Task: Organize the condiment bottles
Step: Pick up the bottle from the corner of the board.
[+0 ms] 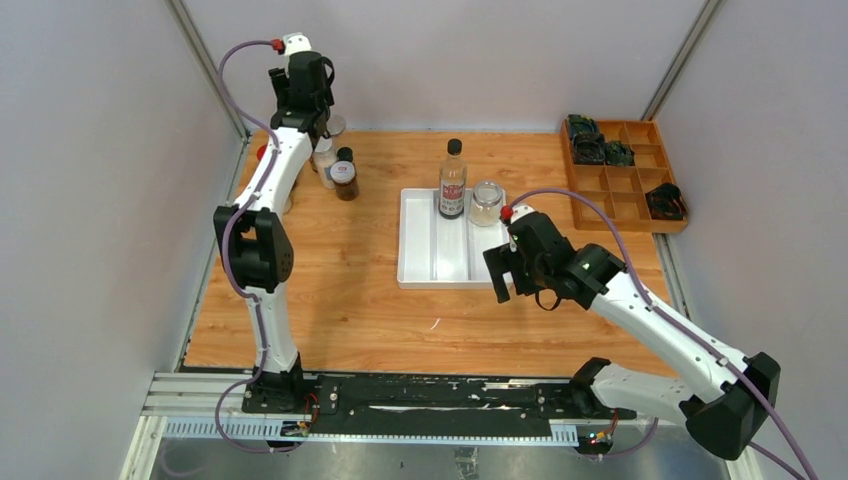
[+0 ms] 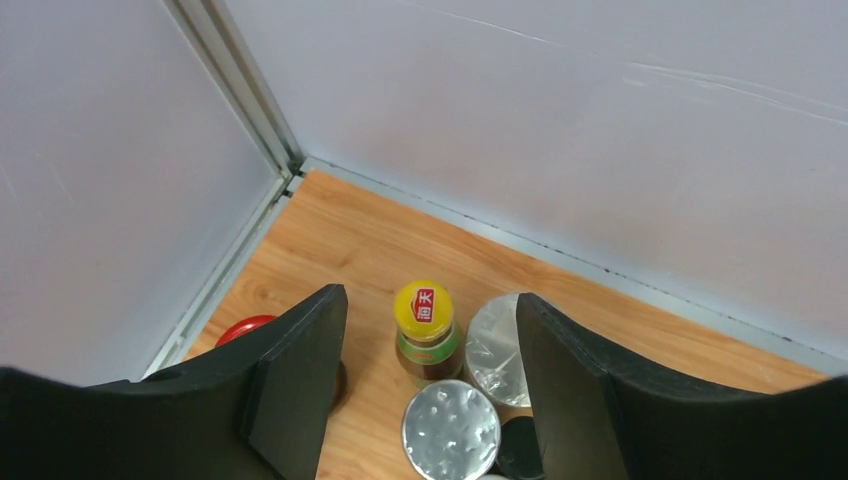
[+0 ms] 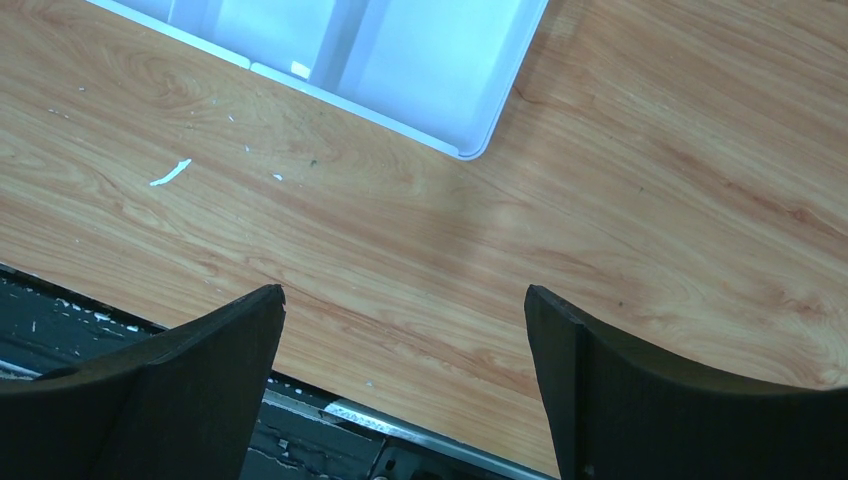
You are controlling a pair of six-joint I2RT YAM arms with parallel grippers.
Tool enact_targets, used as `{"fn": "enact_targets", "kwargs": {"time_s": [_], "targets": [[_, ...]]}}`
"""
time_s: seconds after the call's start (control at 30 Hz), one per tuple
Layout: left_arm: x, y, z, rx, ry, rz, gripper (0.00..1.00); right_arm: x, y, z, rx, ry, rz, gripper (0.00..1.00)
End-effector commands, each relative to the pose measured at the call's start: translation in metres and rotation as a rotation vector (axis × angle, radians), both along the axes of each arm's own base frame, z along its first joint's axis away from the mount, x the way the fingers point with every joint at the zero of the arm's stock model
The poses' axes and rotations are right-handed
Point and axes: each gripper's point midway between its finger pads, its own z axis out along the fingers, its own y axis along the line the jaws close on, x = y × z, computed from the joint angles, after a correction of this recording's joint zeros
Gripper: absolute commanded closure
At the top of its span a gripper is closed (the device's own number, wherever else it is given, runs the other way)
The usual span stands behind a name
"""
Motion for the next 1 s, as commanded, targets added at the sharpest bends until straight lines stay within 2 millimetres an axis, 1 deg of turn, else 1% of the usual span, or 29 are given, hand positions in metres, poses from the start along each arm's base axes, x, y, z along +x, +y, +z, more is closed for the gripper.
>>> {"fn": "enact_targets", "kwargs": {"time_s": [0.0, 0.1, 0.27, 0.37, 0.4, 0.53, 0.6, 0.8, 0.97], "targets": [[0.008, -0.012, -0.019, 0.009, 0.046, -0.030, 0.33, 0.003, 0.006, -0.009, 0.008, 0.023, 0.017, 0.04], [0.012, -0.024, -0.044, 0.032, 0.089, -0.047, 0.33, 0.002, 0.008, -0.013, 0.007, 0.040, 0.020, 0.04], [0.020, -0.025, -0.074, 0.035, 0.130, -0.033, 0.33, 0.000, 0.005, -0.019, -0.005, 0.045, 0.021, 0.04], [0.025, -0.023, -0.082, 0.041, 0.139, -0.019, 0.34, 0.000, 0.004, -0.022, -0.008, 0.047, 0.019, 0.04], [0.027, -0.022, -0.084, 0.040, 0.139, -0.016, 0.35, 0.000, 0.004, -0.024, -0.009, 0.048, 0.018, 0.04], [0.029, -0.013, -0.085, 0.035, 0.117, 0.027, 0.38, -0.001, 0.004, -0.030, -0.008, 0.058, 0.021, 0.04], [0.029, -0.008, -0.080, 0.046, 0.092, 0.054, 0.38, -0.002, 0.003, -0.035, -0.010, 0.067, 0.022, 0.04], [0.022, -0.002, -0.062, 0.052, 0.038, 0.079, 0.38, -0.002, 0.005, -0.045, -0.001, 0.081, 0.023, 0.04], [0.013, 0.000, -0.056, 0.038, 0.041, 0.096, 0.38, -0.002, 0.008, -0.050, 0.004, 0.095, 0.028, 0.04]]}}
